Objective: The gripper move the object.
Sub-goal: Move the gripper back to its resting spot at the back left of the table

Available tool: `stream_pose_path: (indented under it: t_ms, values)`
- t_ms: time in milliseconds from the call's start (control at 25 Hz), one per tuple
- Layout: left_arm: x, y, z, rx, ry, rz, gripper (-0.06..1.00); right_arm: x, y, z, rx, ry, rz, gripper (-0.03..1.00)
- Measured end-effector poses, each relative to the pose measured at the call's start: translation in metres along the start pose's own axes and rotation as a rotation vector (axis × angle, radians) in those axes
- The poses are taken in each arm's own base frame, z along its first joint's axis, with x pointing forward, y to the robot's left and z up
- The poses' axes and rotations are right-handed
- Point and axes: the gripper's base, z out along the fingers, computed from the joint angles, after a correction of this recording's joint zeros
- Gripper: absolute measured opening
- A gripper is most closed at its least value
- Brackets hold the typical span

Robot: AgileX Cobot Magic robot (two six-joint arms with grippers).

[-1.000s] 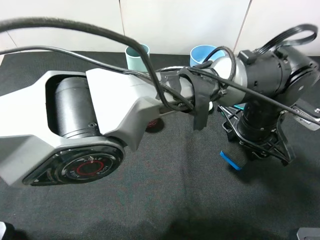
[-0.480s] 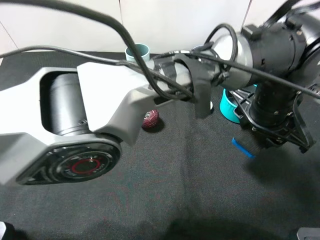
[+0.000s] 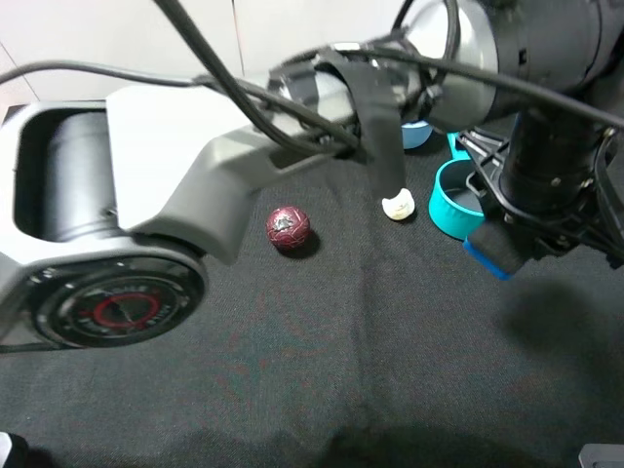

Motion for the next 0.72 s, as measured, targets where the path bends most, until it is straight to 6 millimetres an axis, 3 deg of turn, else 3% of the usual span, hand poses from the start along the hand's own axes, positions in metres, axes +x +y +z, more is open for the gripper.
stream_pose_path:
  t_ms: [720]
  values:
    - [0.008, 0.031, -0.036, -0.038, 0.027, -0.007, 0.63, 0.000, 0.000, 0.000, -0.002, 0.000, 0.020, 0.69]
